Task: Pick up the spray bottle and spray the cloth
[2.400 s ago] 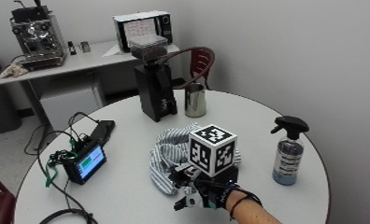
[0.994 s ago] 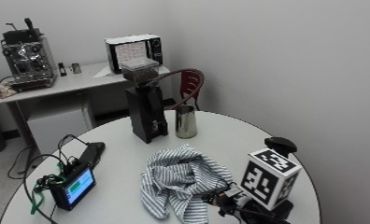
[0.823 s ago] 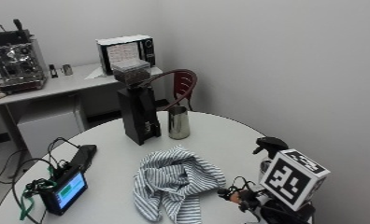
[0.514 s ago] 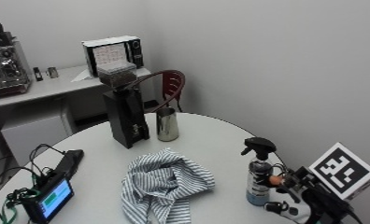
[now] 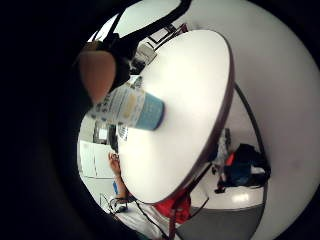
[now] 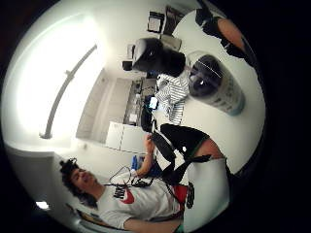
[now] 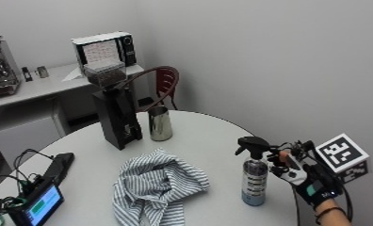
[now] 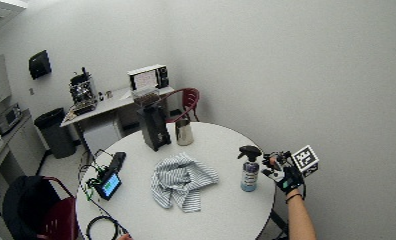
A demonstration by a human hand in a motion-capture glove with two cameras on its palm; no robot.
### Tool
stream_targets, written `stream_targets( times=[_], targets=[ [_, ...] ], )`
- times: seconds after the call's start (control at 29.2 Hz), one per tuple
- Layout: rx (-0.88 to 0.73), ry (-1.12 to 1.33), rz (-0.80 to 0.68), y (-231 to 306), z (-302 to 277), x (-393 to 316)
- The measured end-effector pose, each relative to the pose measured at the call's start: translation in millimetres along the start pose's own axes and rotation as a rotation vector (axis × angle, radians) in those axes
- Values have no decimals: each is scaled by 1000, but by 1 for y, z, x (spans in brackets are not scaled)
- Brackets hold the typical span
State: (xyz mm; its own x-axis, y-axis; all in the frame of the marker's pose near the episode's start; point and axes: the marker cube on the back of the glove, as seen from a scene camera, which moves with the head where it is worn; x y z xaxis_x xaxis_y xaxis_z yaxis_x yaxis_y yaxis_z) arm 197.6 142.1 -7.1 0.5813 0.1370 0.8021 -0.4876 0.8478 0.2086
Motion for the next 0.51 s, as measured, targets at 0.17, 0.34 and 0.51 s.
stream_targets(
  times=[0.17, 0.34, 0.51],
  targets=[
    [-109, -107, -74, -27, 31, 3],
    [-181, -198, -138, -37, 56, 5],
    [-160, -248, -196, -45, 56, 4]
  ],
)
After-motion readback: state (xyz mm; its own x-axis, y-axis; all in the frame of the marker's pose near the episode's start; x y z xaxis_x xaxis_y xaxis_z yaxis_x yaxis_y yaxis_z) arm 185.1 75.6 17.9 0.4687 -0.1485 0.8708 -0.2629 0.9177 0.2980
